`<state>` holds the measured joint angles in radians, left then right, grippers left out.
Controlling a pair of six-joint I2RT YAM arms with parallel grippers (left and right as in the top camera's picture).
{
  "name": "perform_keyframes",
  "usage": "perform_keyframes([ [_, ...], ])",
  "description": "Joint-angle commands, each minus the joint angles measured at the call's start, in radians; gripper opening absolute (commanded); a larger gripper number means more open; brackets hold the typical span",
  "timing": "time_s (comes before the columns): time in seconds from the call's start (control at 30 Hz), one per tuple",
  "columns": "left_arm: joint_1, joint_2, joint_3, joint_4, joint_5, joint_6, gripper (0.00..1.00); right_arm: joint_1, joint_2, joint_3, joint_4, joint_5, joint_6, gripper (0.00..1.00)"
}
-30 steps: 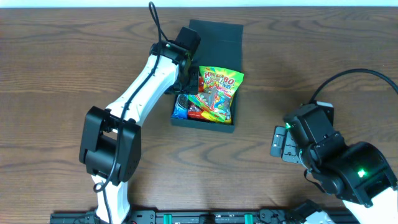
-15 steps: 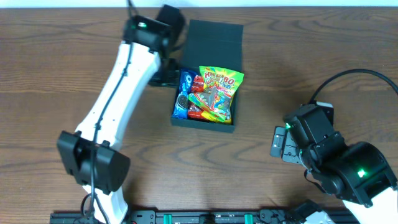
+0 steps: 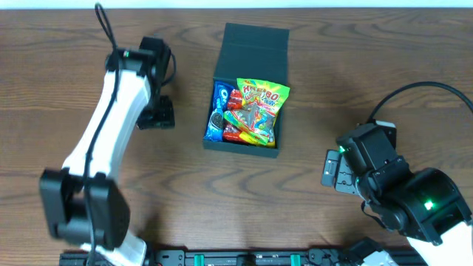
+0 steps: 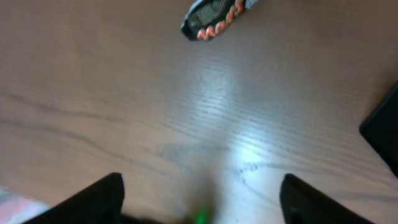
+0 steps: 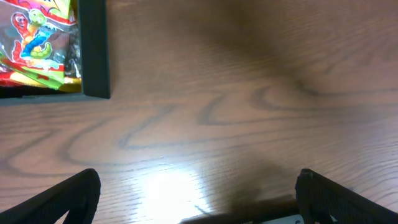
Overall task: Pack container
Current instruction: 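Release the Oreo pack and move the left gripper to the Mars bar, then grasp the Mars bar with the left gripper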
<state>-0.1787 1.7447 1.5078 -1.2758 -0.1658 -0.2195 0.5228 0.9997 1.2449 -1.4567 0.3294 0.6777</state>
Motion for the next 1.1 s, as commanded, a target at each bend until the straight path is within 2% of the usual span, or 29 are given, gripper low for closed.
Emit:
perform_keyframes([
  [0.0, 0.005, -0.087, -0.083, 0.070, -0.052, 0.127, 0.93, 0.003, -0.002, -0.006, -0.001, 0.011, 0.018, 0.99],
  [0.13, 0.009, -0.087, -0.096, 0.089, -0.143, 0.178, 0.95, 0.003, -0.002, -0.006, 0.002, 0.011, 0.018, 0.99],
  [0.3, 0.010, -0.075, -0.098, 0.215, 0.019, 0.451, 0.95, 0.003, -0.002, -0.006, 0.010, 0.011, 0.026, 0.99],
  [0.4, 0.016, -0.051, -0.098, 0.284, 0.020, 0.515, 0.95, 0.003, -0.002, -0.006, 0.010, 0.011, 0.026, 0.99],
  [0.67, 0.079, 0.103, -0.098, 0.334, 0.066, 0.558, 0.95, 0.003, -0.002, -0.006, 0.010, 0.011, 0.025, 0.99],
  [1.07, 0.087, 0.278, -0.098, 0.439, 0.122, 0.557, 0.95, 0.003, -0.002, -0.006, 0.026, 0.011, 0.025, 0.99],
])
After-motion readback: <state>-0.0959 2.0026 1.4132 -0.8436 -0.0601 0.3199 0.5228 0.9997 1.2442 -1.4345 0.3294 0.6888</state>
